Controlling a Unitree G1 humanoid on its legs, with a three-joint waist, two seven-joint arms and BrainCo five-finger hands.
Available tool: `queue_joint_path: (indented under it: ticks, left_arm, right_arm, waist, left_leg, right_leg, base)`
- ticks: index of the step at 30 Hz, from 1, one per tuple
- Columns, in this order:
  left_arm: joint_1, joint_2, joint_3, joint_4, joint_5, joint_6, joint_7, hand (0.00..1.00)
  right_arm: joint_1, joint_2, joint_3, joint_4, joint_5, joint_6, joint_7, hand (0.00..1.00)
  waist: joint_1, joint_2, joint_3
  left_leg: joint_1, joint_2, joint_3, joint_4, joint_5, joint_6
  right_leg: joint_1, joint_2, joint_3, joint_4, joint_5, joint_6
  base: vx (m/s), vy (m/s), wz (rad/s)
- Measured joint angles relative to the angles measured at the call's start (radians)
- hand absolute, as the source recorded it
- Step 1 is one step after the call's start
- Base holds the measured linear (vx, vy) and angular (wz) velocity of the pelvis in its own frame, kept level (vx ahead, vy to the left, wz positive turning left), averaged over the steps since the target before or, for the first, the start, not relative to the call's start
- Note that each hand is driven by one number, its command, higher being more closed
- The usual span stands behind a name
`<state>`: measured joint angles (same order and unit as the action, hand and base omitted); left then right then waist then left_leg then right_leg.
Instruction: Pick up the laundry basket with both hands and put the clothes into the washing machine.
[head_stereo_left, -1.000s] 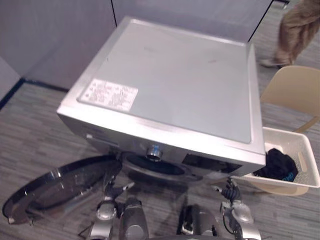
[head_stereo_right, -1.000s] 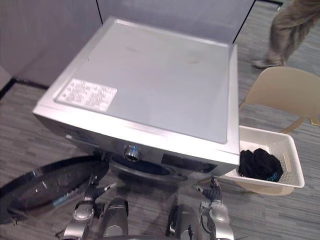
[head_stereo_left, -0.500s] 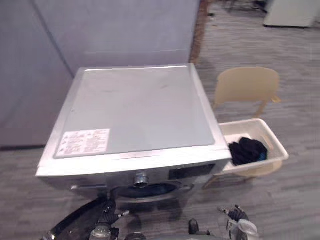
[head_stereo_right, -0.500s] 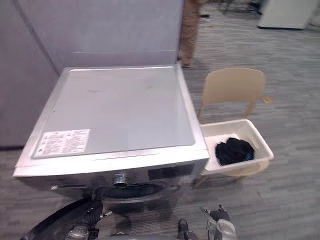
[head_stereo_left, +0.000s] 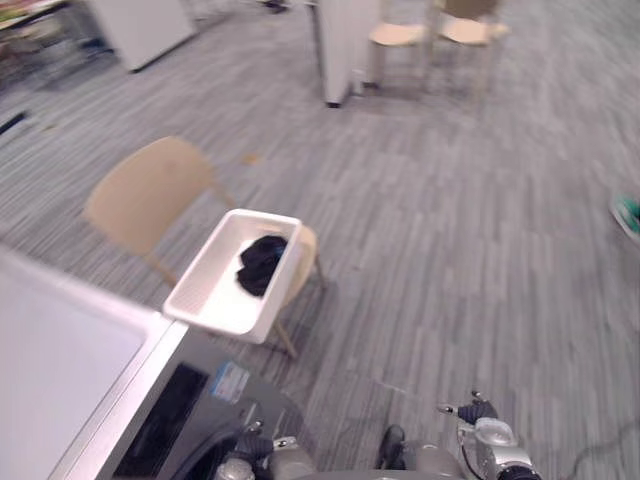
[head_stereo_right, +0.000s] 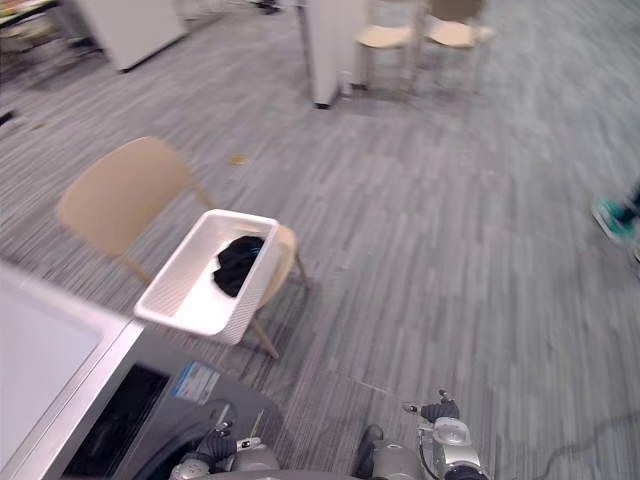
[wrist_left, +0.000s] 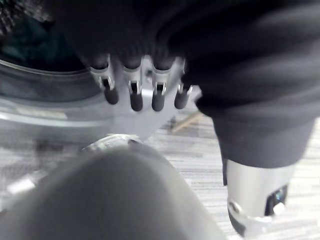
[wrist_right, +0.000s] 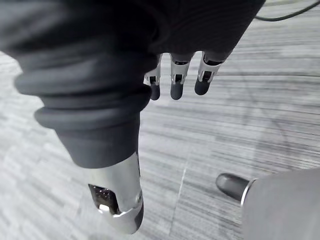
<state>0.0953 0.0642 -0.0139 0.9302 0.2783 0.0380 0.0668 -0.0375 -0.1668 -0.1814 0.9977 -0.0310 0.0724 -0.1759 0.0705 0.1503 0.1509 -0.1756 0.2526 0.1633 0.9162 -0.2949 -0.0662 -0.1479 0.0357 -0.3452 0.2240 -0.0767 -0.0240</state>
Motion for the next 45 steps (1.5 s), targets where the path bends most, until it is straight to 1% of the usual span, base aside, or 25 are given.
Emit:
queue_joint_path:
  ticks: [3, 4, 5, 7, 9, 10, 11, 12, 13, 14, 16, 18, 21, 22, 23, 24, 25, 26, 29, 31, 33, 35, 37, 39, 45]
  left_arm:
    - [-0.035, -0.003, -0.023, -0.024, -0.001, -0.001, 0.002, 0.00]
    - [-0.042, -0.004, -0.025, -0.025, -0.001, -0.002, 0.000, 0.00]
    - [-0.056, -0.002, -0.024, -0.029, -0.001, -0.004, 0.000, 0.00]
    - [-0.075, -0.005, -0.023, -0.036, 0.001, -0.005, -0.002, 0.00]
    - [-0.078, -0.029, -0.010, -0.059, -0.005, -0.012, -0.006, 0.00]
    - [-0.068, -0.026, 0.003, -0.068, -0.007, -0.014, -0.005, 0.00]
    - [-0.067, -0.003, 0.006, -0.067, -0.008, -0.014, -0.008, 0.00]
    - [-0.066, 0.001, 0.007, -0.063, -0.009, -0.012, -0.010, 0.00]
    - [-0.066, 0.029, 0.005, -0.057, -0.010, -0.007, -0.011, 0.00]
    - [-0.059, 0.049, 0.001, -0.056, -0.011, 0.001, -0.009, 0.00]
    - [-0.043, 0.054, -0.017, -0.058, -0.013, 0.009, -0.001, 0.00]
    - [-0.031, 0.051, -0.013, -0.059, -0.032, 0.016, 0.002, 0.00]
    - [-0.048, 0.023, -0.013, -0.058, -0.033, 0.023, 0.004, 0.00]
    - [-0.065, 0.015, -0.013, -0.057, -0.033, 0.022, 0.004, 0.00]
    - [-0.084, 0.011, -0.014, -0.056, -0.033, 0.019, 0.004, 0.00]
    - [-0.095, 0.009, -0.011, -0.059, -0.033, 0.014, 0.005, 0.00]
    - [-0.111, -0.034, 0.002, -0.043, -0.036, 0.016, 0.009, 0.00]
    - [-0.114, -0.071, 0.020, -0.048, -0.053, 0.007, 0.006, 0.00]
    - [-0.113, -0.085, 0.026, -0.055, -0.055, -0.004, 0.014, 0.00]
    - [-0.112, -0.085, 0.025, -0.057, -0.072, -0.005, 0.025, 0.00]
    - [-0.101, -0.077, 0.011, -0.056, -0.076, -0.004, 0.027, 0.00]
    - [-0.097, -0.065, -0.031, -0.055, -0.085, -0.003, 0.027, 0.00]
    - [-0.094, -0.031, -0.055, -0.055, -0.088, -0.003, 0.027, 0.00]
    - [-0.075, 0.002, -0.058, -0.053, -0.088, -0.002, 0.027, 0.00]
    - [-0.043, 0.062, -0.032, -0.034, -0.087, -0.004, 0.025, 0.00]
  right_arm:
    - [0.006, -0.010, -0.018, -0.003, 0.000, 0.002, 0.000, 0.00]
    - [0.005, -0.011, -0.017, -0.007, 0.000, -0.001, 0.001, 0.00]
    - [0.008, 0.002, -0.012, -0.012, 0.000, -0.006, 0.001, 0.00]
    - [0.002, 0.010, 0.008, -0.024, 0.000, -0.006, 0.001, 0.00]
    - [0.007, -0.003, 0.018, -0.013, -0.001, -0.004, 0.002, 0.00]
    - [0.022, 0.001, 0.020, -0.012, -0.003, -0.006, 0.004, 0.00]
    - [0.029, 0.018, 0.030, -0.012, -0.012, -0.008, 0.005, 0.00]
    - [0.024, 0.026, 0.038, -0.012, -0.015, -0.008, 0.007, 0.00]
    - [0.030, 0.043, 0.038, -0.013, -0.019, -0.008, 0.009, 0.00]
    - [0.036, 0.047, 0.028, -0.015, -0.019, -0.006, 0.015, 0.00]
    - [0.038, 0.030, 0.021, -0.021, -0.020, -0.006, 0.023, 0.00]
    - [0.045, 0.030, 0.018, -0.051, -0.022, -0.008, 0.024, 0.00]
    - [0.029, 0.026, 0.018, -0.081, -0.022, -0.015, 0.027, 0.00]
    - [0.022, 0.024, 0.018, -0.083, -0.021, -0.018, 0.026, 0.00]
    - [0.024, 0.023, 0.015, -0.084, -0.018, -0.021, 0.025, 0.00]
    - [0.037, 0.032, 0.013, -0.088, -0.018, -0.019, 0.023, 0.00]
    - [0.032, 0.013, 0.014, -0.082, -0.018, -0.016, 0.025, 0.00]
    - [0.021, 0.002, -0.006, -0.108, -0.018, -0.013, 0.021, 0.00]
    - [0.023, 0.002, -0.009, -0.169, -0.007, -0.026, 0.015, 0.00]
    - [0.013, 0.004, -0.015, -0.162, 0.004, -0.029, 0.003, 0.00]
    - [-0.012, 0.002, -0.031, -0.142, 0.018, -0.032, 0.000, 0.00]
    - [-0.025, -0.017, -0.064, -0.139, 0.033, -0.045, -0.005, 0.00]
    - [-0.022, -0.012, -0.079, -0.143, 0.045, -0.044, -0.006, 0.00]
    - [-0.022, 0.007, -0.078, -0.176, 0.049, -0.045, -0.014, 0.00]
    - [-0.025, -0.046, -0.042, -0.563, -0.096, -0.057, -0.026, 0.00]
  waist:
    - [0.004, 0.005, 0.018]
    - [0.005, 0.008, 0.022]
    - [0.015, -0.008, 0.032]
    - [0.039, -0.021, 0.023]
    - [0.056, -0.028, 0.043]
    - [0.057, -0.032, 0.041]
    - [0.059, -0.058, 0.035]
    - [0.057, -0.078, 0.036]
    - [0.038, -0.119, 0.045]
    - [0.021, -0.131, 0.049]
    - [0.008, -0.130, 0.052]
    - [0.009, -0.122, 0.055]
    - [0.022, -0.088, 0.059]
    - [0.022, -0.081, 0.057]
    - [0.015, -0.086, 0.056]
    - [-0.002, -0.102, 0.060]
    - [0.003, -0.048, 0.075]
    - [0.016, -0.025, 0.072]
    - [0.013, -0.037, 0.068]
    - [0.011, -0.056, 0.061]
    - [-0.001, -0.070, 0.052]
    - [-0.010, -0.057, 0.034]
    - [-0.018, -0.078, 0.032]
    - [-0.010, -0.100, 0.026]
    - [-0.003, -0.137, 0.006]
  left_leg:
    - [-0.060, -0.128, -0.083, -0.299, 0.009, -0.010]
    - [-0.065, -0.135, -0.078, -0.375, 0.018, -0.014]
    - [-0.053, -0.139, -0.047, -0.427, 0.050, 0.033]
    - [-0.044, -0.131, 0.003, -0.485, 0.053, 0.026]
    - [-0.112, -0.144, -0.003, -0.349, 0.004, 0.122]
    - [-0.100, -0.150, 0.003, -0.358, -0.011, 0.139]
    - [-0.064, -0.172, 0.001, -0.376, -0.038, 0.137]
    - [-0.051, -0.200, -0.016, -0.383, -0.053, 0.145]
    - [-0.014, -0.247, -0.054, -0.390, -0.068, 0.166]
    - [0.021, -0.276, -0.101, -0.390, -0.072, 0.174]
    - [0.086, -0.293, -0.187, -0.413, -0.084, 0.173]
    - [0.140, -0.295, -0.256, -0.451, -0.085, 0.171]
    - [0.203, -0.258, -0.399, -0.525, -0.087, 0.156]
    - [0.195, -0.256, -0.458, -0.519, -0.089, 0.143]
    - [0.178, -0.260, -0.544, -0.486, -0.101, 0.086]
    - [0.184, -0.268, -0.603, -0.454, -0.135, 0.026]
    - [0.187, -0.226, -0.632, -0.439, -0.150, 0.008]
    - [0.171, -0.191, -0.635, -0.442, -0.102, -0.057]
    - [0.166, -0.127, -0.586, -0.459, 0.029, -0.086]
    - [0.123, -0.078, -0.458, -0.459, 0.092, -0.089]
    - [0.072, -0.025, -0.229, -0.474, 0.091, -0.087]
    - [0.050, 0.002, 0.095, -0.545, 0.104, -0.057]
    - [0.053, -0.016, 0.171, -0.617, 0.118, -0.040]
    - [0.061, -0.043, 0.139, -0.646, 0.129, -0.037]
    - [0.079, -0.097, 0.111, -0.725, 0.190, -0.021]
  right_leg:
    - [0.076, 0.031, 0.046, -0.115, 0.026, -0.003]
    - [0.088, 0.039, 0.050, -0.136, 0.034, -0.009]
    - [0.123, 0.047, 0.078, -0.190, 0.037, -0.001]
    - [0.109, 0.044, 0.126, -0.169, 0.019, 0.025]
    - [0.121, 0.039, 0.122, -0.111, -0.064, 0.062]
    - [0.110, 0.029, 0.108, -0.043, -0.111, 0.086]
    - [0.056, -0.014, 0.107, 0.159, -0.188, 0.166]
    - [0.001, -0.044, 0.136, 0.307, -0.199, 0.198]
    - [-0.113, -0.100, 0.189, 0.608, -0.148, 0.264]
    - [-0.184, -0.129, 0.211, 0.778, -0.141, 0.275]
    - [-0.218, -0.171, 0.202, 0.828, -0.174, 0.211]
    - [-0.236, -0.197, 0.196, 0.719, -0.200, 0.158]
    - [-0.265, -0.144, 0.333, 0.347, -0.166, 0.145]
    - [-0.276, -0.116, 0.441, 0.216, -0.107, 0.166]
    - [-0.236, -0.120, 0.611, -0.001, 0.022, 0.213]
    - [-0.176, -0.162, 0.649, -0.095, 0.152, 0.252]
    - [-0.166, -0.118, 0.590, -0.055, 0.140, 0.227]
    - [-0.169, -0.111, 0.526, 0.039, 0.070, 0.184]
    - [-0.115, -0.140, 0.337, 0.175, -0.037, 0.124]
    - [-0.041, -0.157, 0.237, 0.125, -0.040, 0.118]
    - [0.032, -0.170, 0.143, 0.043, -0.040, 0.117]
    - [0.067, -0.198, 0.010, 0.004, -0.040, 0.118]
    - [0.111, -0.215, -0.075, -0.037, -0.039, 0.119]
    - [0.139, -0.227, -0.103, -0.061, -0.034, 0.127]
    - [0.180, -0.249, -0.120, -0.131, 0.030, 0.139]
  base:
    - [0.17, 0.068, -1.05]
    - [0.18, 0.097, -0.97]
    - [0.24, 0.101, -0.83]
    - [0.31, 0.095, -0.47]
    - [0.37, 0.179, 0.30]
    - [0.36, 0.193, 0.35]
    - [0.28, 0.128, 0.42]
    - [0.38, 0.133, 0.86]
    - [0.45, 0.082, 1.26]
    - [0.48, 0.039, 1.41]
    - [0.54, -0.038, 1.40]
    - [0.54, -0.084, 1.16]
    - [0.51, -0.233, 1.24]
    - [0.52, -0.381, 1.75]
    - [0.67, -0.544, 2.46]
    - [0.57, -0.515, 2.22]
    - [0.51, -0.492, 1.83]
    - [0.37, -0.449, 1.36]
    - [0.30, -0.438, 1.75]
    - [0.19, -0.314, 1.96]
    - [0.14, -0.189, 1.56]
    - [0.07, -0.017, 1.61]
    - [0.03, 0.082, 1.51]
    - [0.05, 0.084, 0.82]
    - [0.00, 0.080, 0.22]
